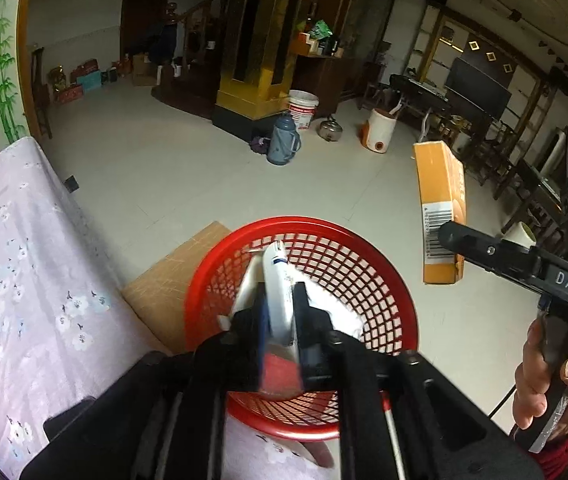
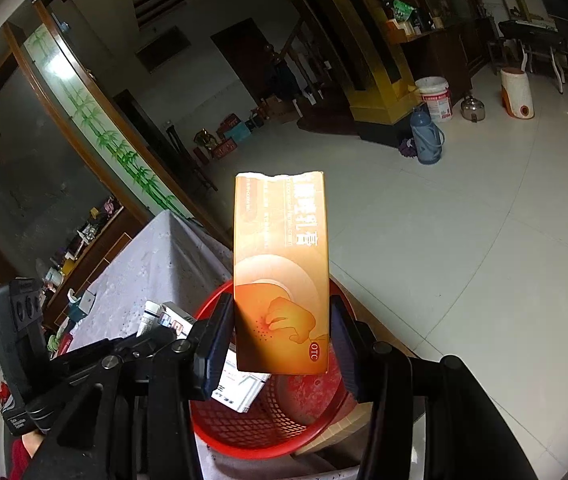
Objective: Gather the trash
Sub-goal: 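Open both tools to drop the boxes into the red wastebasket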
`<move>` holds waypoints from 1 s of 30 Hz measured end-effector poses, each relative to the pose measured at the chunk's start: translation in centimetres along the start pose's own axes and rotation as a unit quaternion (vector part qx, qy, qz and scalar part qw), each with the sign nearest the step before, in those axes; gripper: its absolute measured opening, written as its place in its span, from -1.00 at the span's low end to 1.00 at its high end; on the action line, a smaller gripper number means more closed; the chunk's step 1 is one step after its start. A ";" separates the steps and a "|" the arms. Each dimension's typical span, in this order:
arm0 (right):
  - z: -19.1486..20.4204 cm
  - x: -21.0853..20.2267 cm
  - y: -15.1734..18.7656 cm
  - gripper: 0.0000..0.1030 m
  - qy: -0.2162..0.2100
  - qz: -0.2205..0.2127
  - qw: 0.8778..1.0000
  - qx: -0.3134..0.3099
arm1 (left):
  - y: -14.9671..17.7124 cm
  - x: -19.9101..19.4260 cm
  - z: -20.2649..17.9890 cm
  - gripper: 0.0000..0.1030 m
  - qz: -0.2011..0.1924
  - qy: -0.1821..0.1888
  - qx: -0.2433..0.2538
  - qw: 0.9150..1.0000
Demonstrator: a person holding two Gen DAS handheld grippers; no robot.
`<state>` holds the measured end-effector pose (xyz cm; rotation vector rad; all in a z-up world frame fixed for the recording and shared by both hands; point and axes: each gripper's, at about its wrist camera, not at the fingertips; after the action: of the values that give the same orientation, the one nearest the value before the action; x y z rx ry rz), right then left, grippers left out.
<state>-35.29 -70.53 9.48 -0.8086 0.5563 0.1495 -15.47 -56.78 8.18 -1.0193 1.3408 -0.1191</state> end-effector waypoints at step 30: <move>20.8 2.3 6.6 0.44 -0.145 0.064 0.972 -0.171 | 12.7 -21.6 16.8 0.27 -0.100 -0.143 -0.131 0.976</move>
<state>-26.92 -51.16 15.58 -1.0639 0.3082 0.4857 -13.58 -27.16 13.91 -1.3407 1.0047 0.0551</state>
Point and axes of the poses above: each gripper's, at about its wrist camera, not at the fingertips, and x roughly the way its jaws point, z to its left, y to its underside, and after that the axes turned 6 degrees about -y, right-handed
